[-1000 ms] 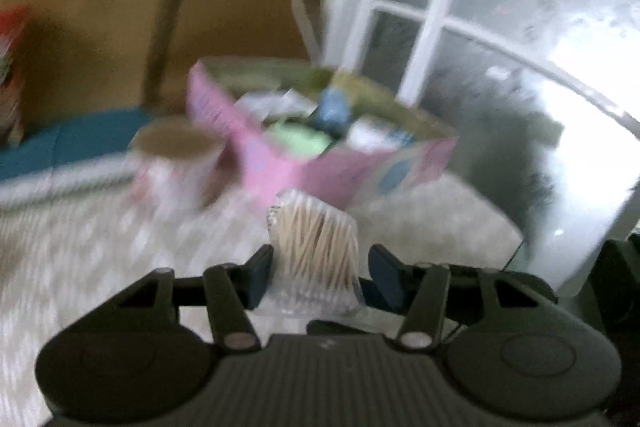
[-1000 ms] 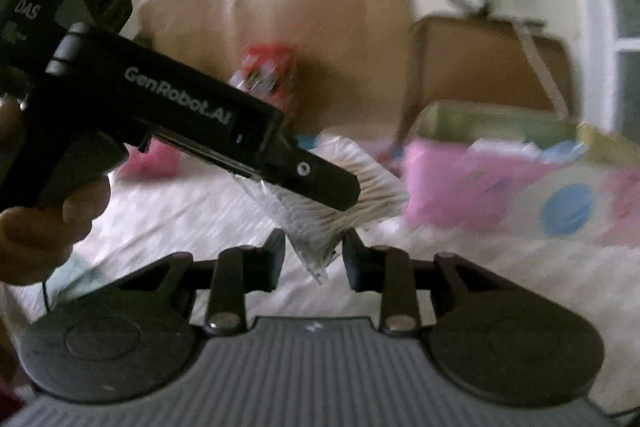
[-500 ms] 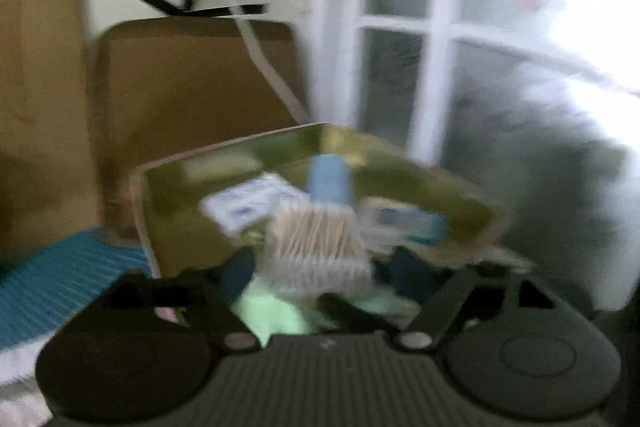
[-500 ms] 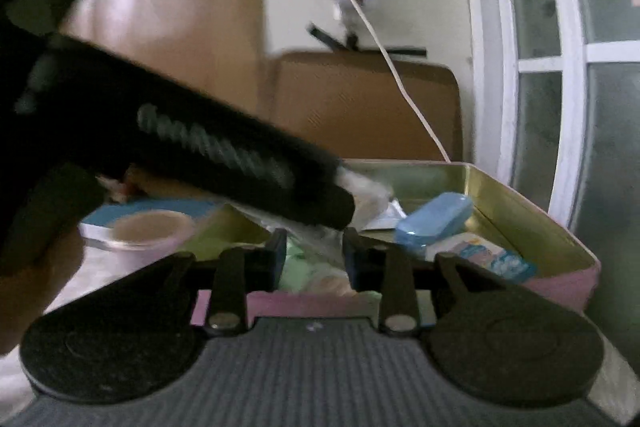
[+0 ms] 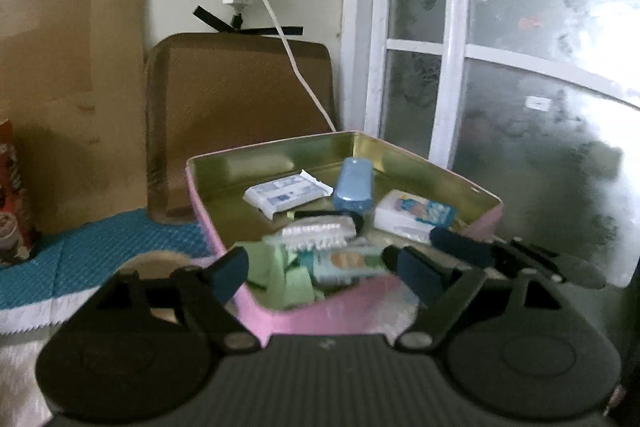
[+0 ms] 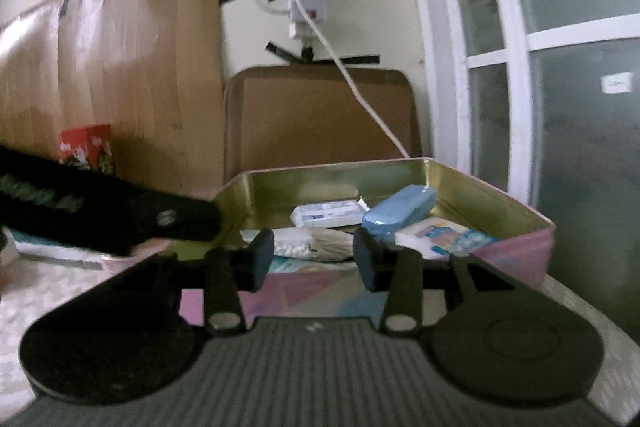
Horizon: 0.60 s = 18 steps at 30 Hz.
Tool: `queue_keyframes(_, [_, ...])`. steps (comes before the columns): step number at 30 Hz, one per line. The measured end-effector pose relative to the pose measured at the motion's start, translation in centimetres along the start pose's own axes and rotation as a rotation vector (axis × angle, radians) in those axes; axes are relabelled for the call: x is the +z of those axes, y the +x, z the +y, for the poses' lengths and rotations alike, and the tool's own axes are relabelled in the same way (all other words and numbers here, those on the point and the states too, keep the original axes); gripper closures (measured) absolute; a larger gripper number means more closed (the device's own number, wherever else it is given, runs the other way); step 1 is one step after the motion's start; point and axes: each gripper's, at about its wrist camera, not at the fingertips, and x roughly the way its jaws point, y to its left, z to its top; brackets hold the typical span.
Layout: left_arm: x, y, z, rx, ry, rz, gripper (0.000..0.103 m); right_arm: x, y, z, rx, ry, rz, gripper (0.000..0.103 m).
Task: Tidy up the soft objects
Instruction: 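Move the right gripper to the pink fluffy cloth and grasp it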
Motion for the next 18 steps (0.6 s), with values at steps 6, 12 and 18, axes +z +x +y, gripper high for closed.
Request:
queue_keyframes(6, [-3.8,-5.3,4.3,0.044,-0.087,-0.005,0.016,-0.5,-3.1,0.6,0.014,0.051,-0.015,0.056])
queue_keyframes(12, [-10.1,-10.5,11.2,0.276,-0.159,0.048,0.016,-0.5,-2.6,4.7,0.173,0.046,0.075,0.056])
queue_keyframes(18, [-14.4,-14.5,17.4,0.506,-0.239,0.075,0.016,-1.0,-1.9,11.5,0.371,-0.032,0.168,0.056])
